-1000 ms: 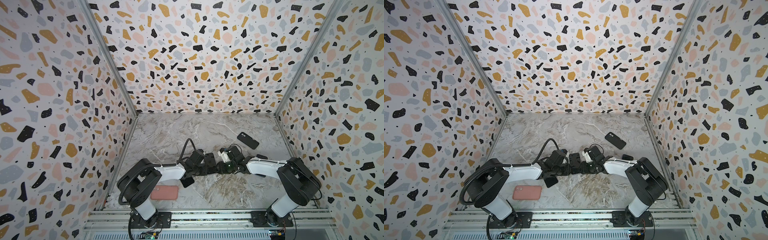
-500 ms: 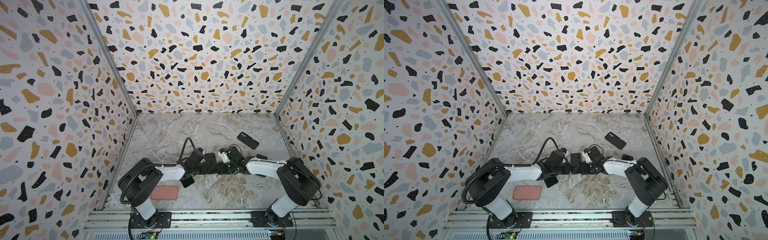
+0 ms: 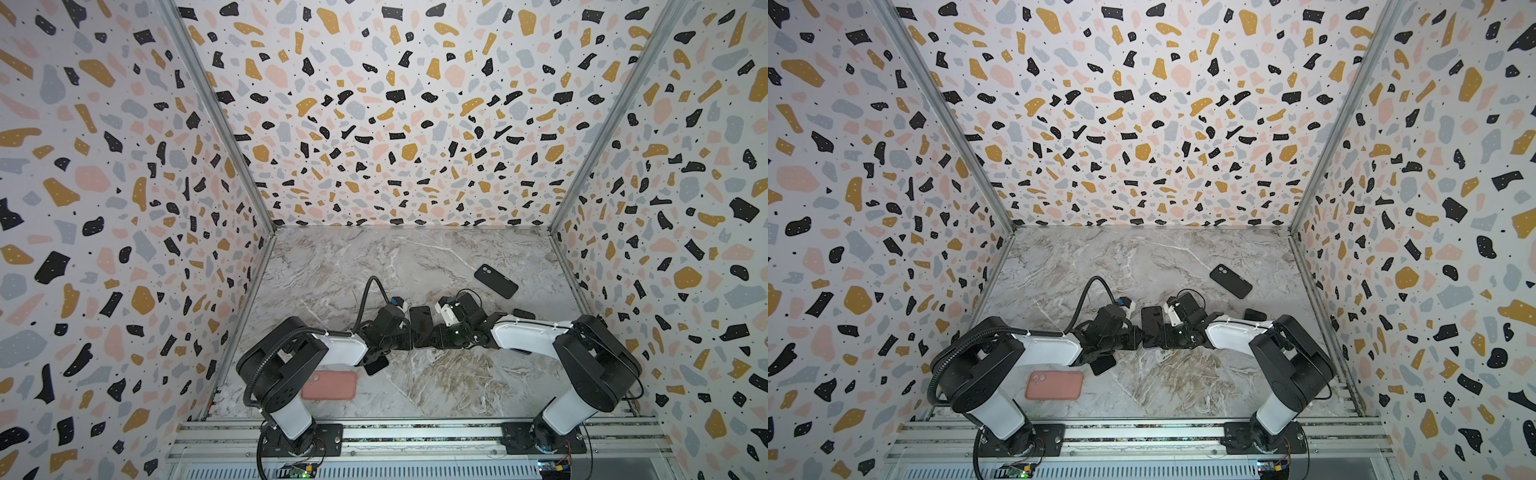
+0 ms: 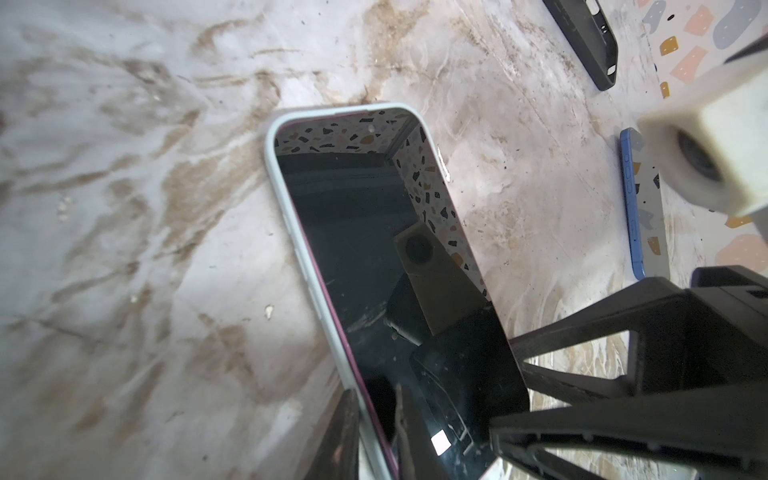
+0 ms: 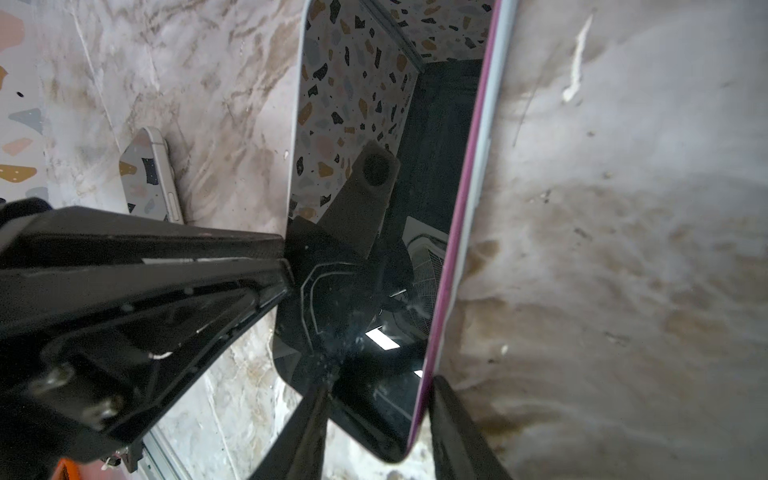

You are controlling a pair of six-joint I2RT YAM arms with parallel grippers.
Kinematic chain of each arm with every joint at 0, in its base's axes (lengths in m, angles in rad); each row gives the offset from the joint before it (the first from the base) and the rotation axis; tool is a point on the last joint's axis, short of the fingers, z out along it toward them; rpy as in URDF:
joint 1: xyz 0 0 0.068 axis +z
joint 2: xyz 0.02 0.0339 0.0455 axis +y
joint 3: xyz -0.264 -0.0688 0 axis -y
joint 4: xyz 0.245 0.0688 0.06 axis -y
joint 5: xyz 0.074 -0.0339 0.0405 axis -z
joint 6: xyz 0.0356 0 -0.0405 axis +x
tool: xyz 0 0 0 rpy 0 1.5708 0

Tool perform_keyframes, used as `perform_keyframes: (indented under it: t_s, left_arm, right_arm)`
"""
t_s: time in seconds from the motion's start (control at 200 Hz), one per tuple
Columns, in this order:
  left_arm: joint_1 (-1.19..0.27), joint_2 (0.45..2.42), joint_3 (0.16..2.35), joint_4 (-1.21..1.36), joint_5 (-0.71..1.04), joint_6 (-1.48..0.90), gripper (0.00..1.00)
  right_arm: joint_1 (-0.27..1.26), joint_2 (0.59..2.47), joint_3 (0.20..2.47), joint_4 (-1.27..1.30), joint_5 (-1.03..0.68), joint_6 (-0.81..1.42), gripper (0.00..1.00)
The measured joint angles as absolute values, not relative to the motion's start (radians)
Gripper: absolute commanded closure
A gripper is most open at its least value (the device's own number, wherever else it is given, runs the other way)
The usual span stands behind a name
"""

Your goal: Put the phone into the phone case

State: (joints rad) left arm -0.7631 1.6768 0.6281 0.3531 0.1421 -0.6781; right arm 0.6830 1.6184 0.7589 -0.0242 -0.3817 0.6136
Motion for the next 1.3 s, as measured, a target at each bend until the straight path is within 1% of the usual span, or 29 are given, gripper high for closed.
perform_keyframes:
  t_s: [0.451,0.571,0.631,0.776,0.886,0.941,0.981,1.111,1.231,1.301]
  left_arm:
    - [-0.752,1.694,0.644,0.338,0.150,-0.611,0.79]
    - [-0.752,1.691,0.657,0.318,0.147,-0.595,0.76]
    - [-0.752,1.688,0.668,0.303,0.145,-0.587,0.73]
    - [-0.751,1.681,0.699,0.226,0.134,-0.566,0.57]
    - [-0.748,1.653,0.702,0.166,0.138,-0.561,0.52]
    - [-0.748,1.633,0.701,0.127,0.148,-0.561,0.47]
    - [-0.748,1.619,0.698,0.105,0.156,-0.565,0.45]
    - [-0.748,1.585,0.680,0.067,0.191,-0.580,0.45]
    - [-0.747,1.583,0.665,0.084,0.224,-0.601,0.54]
    - [-0.747,1.585,0.657,0.098,0.241,-0.614,0.63]
  right_arm:
    - [0.704,1.615,0.788,-0.071,-0.342,0.612,0.57]
    - [0.712,1.615,0.802,-0.097,-0.327,0.604,0.57]
    - [0.715,1.614,0.808,-0.107,-0.321,0.602,0.56]
    - [0.721,1.611,0.821,-0.132,-0.307,0.592,0.56]
    - [0.727,1.599,0.832,-0.141,-0.307,0.582,0.56]
    - [0.730,1.589,0.839,-0.140,-0.308,0.578,0.56]
    - [0.731,1.581,0.843,-0.134,-0.310,0.577,0.56]
    - [0.731,1.571,0.850,-0.118,-0.313,0.575,0.55]
    - [0.731,1.571,0.850,-0.113,-0.323,0.576,0.55]
    - [0.731,1.571,0.850,-0.110,-0.326,0.578,0.55]
